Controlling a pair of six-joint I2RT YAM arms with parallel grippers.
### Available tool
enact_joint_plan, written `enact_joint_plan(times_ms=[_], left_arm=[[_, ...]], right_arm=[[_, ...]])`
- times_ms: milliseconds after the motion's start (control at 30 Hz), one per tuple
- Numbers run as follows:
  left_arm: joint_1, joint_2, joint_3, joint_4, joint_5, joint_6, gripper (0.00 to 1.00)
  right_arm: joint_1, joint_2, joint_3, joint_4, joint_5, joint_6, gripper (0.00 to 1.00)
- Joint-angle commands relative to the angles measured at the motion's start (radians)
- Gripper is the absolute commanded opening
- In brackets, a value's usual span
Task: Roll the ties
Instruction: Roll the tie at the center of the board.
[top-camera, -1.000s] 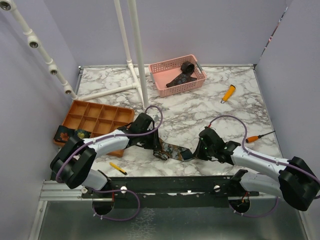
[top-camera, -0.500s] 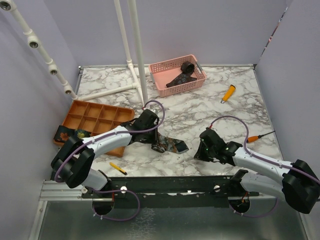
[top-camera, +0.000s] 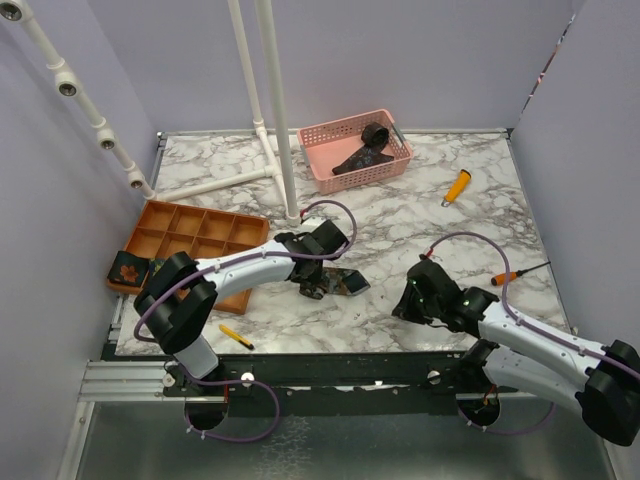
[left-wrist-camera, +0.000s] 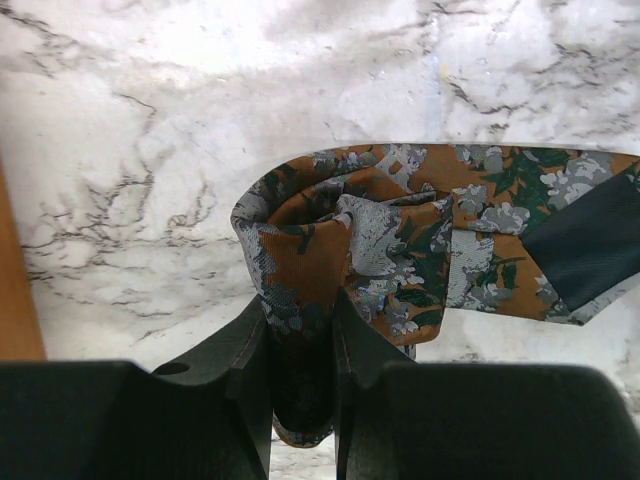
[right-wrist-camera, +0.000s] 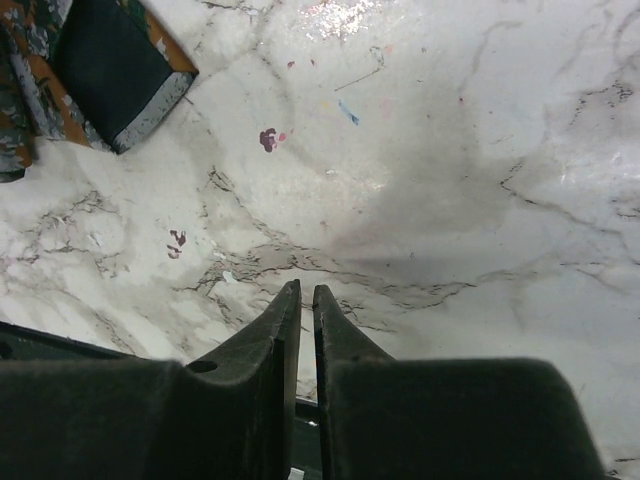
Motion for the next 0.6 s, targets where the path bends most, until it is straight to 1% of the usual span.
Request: enact_joint_plan(times_ms=[0,200,367,567], left_arm=[[-0.046,0.093,0.108,-0.182,-0.201,-0.048,0.00],[-0.107,0.204,0.274,-0.365,-0.347,-0.119,0.00],[-0.158,0.320,0.436,-0.519,-0.429,-0.178,0.00],[-0.214,0.470,0.633,-0.690,-0.496,-0.216,0.00]], right_arm=[[0.005,-0.042,-0.026,-0.025,0.013,0.007,0.14],[0.005,-0.063,-0.040,-0.013,0.000,-0.005,0.14],[0.005,-0.068,-0.047,0.000,-0.016,-0.017,0.14],[0.005,-0.071,-0.049,0.011,-0.036,-0.033,0.14]])
